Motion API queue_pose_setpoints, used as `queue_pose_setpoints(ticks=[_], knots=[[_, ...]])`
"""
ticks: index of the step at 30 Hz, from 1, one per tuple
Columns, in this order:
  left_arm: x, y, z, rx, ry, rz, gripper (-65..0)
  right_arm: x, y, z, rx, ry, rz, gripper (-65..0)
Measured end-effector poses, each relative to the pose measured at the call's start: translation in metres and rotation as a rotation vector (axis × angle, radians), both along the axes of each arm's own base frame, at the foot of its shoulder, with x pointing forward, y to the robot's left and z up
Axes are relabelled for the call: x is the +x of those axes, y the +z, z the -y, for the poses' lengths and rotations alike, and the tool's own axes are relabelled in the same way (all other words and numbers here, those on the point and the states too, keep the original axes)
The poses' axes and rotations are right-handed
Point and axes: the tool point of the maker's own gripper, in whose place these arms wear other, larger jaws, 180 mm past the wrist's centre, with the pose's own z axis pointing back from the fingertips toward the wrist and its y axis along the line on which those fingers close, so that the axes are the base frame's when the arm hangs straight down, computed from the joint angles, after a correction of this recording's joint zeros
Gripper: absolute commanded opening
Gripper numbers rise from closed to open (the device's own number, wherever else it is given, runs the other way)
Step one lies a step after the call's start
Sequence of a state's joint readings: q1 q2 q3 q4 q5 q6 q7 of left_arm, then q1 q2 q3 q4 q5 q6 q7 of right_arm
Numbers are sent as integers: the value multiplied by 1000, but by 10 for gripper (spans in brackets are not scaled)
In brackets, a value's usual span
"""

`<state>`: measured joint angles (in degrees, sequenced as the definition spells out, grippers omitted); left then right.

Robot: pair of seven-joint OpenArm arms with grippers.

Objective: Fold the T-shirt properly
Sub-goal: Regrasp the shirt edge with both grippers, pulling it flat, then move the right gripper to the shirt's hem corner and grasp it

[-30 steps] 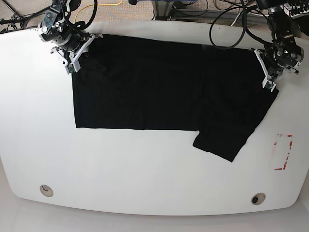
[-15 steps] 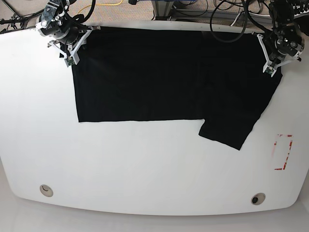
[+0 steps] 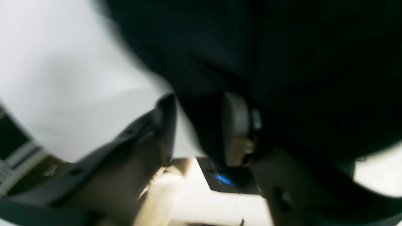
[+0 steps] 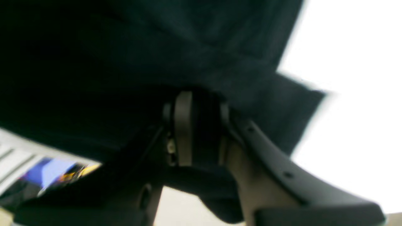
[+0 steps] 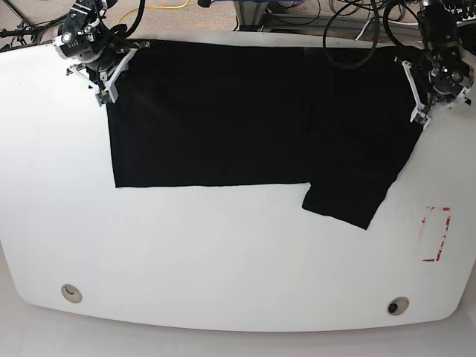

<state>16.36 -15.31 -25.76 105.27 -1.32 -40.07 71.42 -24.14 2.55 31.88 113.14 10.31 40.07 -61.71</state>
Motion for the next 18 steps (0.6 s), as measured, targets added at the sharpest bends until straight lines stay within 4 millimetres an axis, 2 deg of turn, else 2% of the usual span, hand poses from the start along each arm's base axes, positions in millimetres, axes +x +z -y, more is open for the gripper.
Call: queue_pose_setpoints(ticks=[4, 9, 12, 14, 18], knots=[[17, 21, -4, 43, 1, 47, -276, 23, 13, 1, -7, 2, 61, -346], [46, 41, -1, 46, -5, 139, -269, 54, 29, 5, -20, 9, 131, -173], [59, 51, -3, 51, 2, 171, -269, 68, 38, 11, -40, 6, 160, -120], [68, 58, -3, 53, 4, 196, -269, 80, 42, 14, -41, -2, 180, -113], [86, 72, -3, 53, 6, 254, -269, 106, 37, 26, -68, -29, 169, -113]])
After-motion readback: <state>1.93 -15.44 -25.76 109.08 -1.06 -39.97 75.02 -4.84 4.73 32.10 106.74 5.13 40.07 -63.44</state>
